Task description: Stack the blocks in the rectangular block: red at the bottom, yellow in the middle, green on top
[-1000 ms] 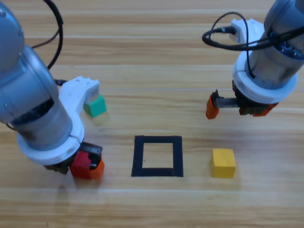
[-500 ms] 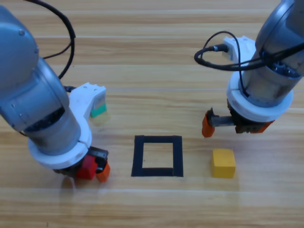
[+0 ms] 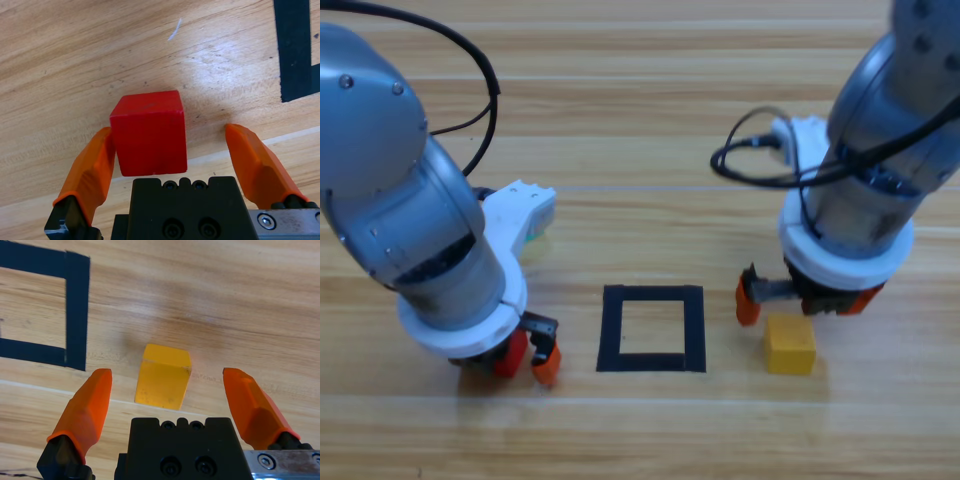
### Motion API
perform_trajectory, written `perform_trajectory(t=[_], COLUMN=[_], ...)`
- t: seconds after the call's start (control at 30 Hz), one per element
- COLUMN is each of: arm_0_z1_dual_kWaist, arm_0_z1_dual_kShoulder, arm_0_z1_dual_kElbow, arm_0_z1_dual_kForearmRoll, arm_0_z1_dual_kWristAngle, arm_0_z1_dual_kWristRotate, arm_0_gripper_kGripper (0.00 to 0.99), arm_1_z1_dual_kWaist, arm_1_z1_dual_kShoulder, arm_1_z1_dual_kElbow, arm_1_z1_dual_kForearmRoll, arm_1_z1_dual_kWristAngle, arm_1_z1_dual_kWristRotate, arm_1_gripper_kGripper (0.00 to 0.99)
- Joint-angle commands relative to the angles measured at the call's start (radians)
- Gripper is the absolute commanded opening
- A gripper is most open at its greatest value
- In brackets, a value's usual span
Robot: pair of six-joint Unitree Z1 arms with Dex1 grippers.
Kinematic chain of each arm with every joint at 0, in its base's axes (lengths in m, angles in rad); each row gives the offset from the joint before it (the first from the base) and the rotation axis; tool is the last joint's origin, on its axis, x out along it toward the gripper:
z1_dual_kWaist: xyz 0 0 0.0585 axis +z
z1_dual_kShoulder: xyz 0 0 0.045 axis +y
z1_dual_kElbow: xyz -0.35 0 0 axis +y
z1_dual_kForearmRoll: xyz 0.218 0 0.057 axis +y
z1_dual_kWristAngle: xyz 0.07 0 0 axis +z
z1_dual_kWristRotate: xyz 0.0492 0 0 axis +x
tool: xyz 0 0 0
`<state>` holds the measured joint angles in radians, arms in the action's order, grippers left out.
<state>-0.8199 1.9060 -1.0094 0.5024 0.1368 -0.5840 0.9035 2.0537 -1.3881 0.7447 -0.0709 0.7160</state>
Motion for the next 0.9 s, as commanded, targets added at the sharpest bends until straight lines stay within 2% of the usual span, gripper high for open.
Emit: perform_trajectory(t=[0.03,0.17,0.27,0.3,0.37,0.43,0.47,0.5,0.53,0.63,0.73,0.83,0.87,0.9], arm_0_z1_dual_kWaist=[0.033,0.047,0.058,0.059,0.064,0.070,0.076,0.082,0.088,0.090,0.090,0.087,0.077,0.062], arm_0_z1_dual_kShoulder=[0.041,0.034,0.030,0.025,0.015,-0.002,-0.021,-0.036,-0.059,-0.105,-0.136,-0.148,-0.148,-0.143], arm_0_z1_dual_kElbow=[0.020,0.032,0.048,0.051,0.057,0.063,0.066,0.072,0.087,0.091,0.055,-0.038,-0.066,-0.097], arm_0_z1_dual_kForearmRoll=[-0.022,-0.031,-0.041,-0.044,-0.050,-0.056,-0.058,-0.058,-0.070,-0.076,-0.054,0.022,0.044,0.064], arm_0_z1_dual_kWristAngle=[0.012,0.012,0.012,0.012,0.012,0.009,0.009,0.009,0.006,-0.020,-0.057,-0.071,-0.086,-0.091], arm_0_z1_dual_kWristRotate=[0.036,0.052,0.055,0.056,0.064,0.075,0.082,0.084,0.088,0.105,0.130,0.131,0.124,0.108], arm_0_gripper_kGripper=[0.870,0.767,0.742,0.673,0.469,0.336,0.193,0.095,0.072,0.066,0.063,0.063,0.063,0.063], arm_1_z1_dual_kWaist=[0.023,0.023,0.023,0.023,0.023,0.023,0.023,0.023,0.023,0.023,0.021,0.020,0.020,0.017], arm_1_z1_dual_kShoulder=[0.091,0.111,0.121,0.128,0.140,0.158,0.169,0.175,0.178,0.177,0.160,0.131,0.123,0.114], arm_1_z1_dual_kElbow=[0.017,0.017,0.017,0.017,0.017,0.014,0.012,0.012,0.012,0.009,0.007,0.006,0.006,0.006], arm_1_z1_dual_kForearmRoll=[0.021,0.024,0.024,0.027,0.030,0.031,0.031,0.031,0.031,0.031,0.031,0.031,0.031,0.031], arm_1_z1_dual_kWristAngle=[-0.003,-0.004,-0.006,-0.006,-0.006,-0.003,0.000,0.002,0.003,0.017,0.037,0.042,0.042,0.040], arm_1_z1_dual_kWristRotate=[0.013,0.022,0.025,0.026,0.028,0.034,0.036,0.036,0.036,0.028,0.008,-0.016,-0.018,-0.021], arm_1_gripper_kGripper=[0.966,0.965,0.930,0.904,0.885,0.838,0.836,0.834,0.810,0.690,0.416,0.098,0.023,0.000])
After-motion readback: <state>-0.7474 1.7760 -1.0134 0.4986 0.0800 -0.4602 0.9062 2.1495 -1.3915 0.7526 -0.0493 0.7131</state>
